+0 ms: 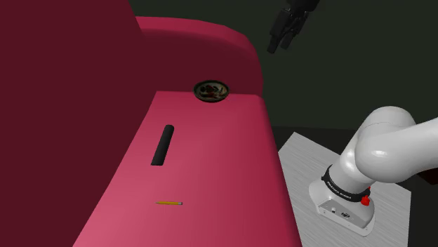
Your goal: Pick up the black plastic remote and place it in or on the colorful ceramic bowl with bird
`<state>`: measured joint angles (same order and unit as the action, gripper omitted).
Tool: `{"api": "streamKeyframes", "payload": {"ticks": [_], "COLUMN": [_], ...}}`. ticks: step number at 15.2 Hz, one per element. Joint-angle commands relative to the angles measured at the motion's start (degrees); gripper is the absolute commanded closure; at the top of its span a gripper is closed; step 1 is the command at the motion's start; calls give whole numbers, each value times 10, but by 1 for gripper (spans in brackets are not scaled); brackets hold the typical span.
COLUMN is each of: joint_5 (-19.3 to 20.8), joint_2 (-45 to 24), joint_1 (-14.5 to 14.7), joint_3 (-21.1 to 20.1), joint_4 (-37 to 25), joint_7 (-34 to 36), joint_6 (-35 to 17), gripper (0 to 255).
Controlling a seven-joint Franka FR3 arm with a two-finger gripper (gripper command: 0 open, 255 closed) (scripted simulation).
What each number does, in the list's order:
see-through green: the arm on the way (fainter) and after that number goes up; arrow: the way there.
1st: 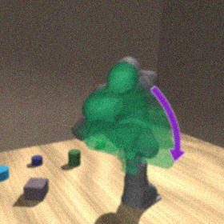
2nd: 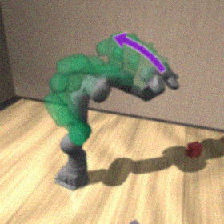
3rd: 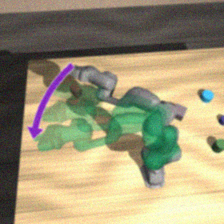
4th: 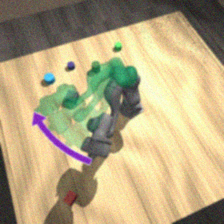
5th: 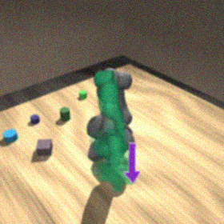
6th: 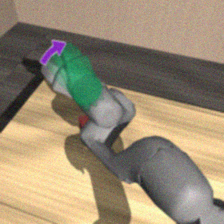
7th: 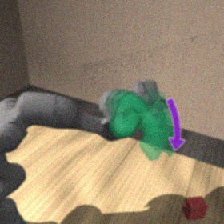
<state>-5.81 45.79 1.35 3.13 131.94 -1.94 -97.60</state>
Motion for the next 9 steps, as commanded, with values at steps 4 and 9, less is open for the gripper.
{"api": "streamKeyframes", "payload": {"ticks": [4,9], "joint_5": [-20,-54], "joint_2": [-5,-36], "joint_1": [-4,-8], "joint_3": [-44,-119], "joint_4": [30,59], "joint_7": [70,186], "joint_6": [-34,-93], "gripper": [0,0]}}
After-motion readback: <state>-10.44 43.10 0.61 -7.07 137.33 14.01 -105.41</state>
